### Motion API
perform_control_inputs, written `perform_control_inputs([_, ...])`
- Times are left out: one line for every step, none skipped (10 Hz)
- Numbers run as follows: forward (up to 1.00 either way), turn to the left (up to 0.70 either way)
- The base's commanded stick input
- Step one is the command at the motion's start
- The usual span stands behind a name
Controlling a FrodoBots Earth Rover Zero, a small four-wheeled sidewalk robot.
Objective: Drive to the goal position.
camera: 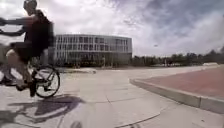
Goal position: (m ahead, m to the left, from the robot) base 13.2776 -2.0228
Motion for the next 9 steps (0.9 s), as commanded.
perform_control_inputs([0.70, 0.00])
perform_control_inputs([0.70, 0.00])
perform_control_inputs([0.70, 0.00])
perform_control_inputs([0.70, 0.00])
perform_control_inputs([0.70, 0.00])
perform_control_inputs([0.70, 0.00])
perform_control_inputs([0.70, 0.00])
perform_control_inputs([0.70, 0.00])
perform_control_inputs([0.70, 0.00])
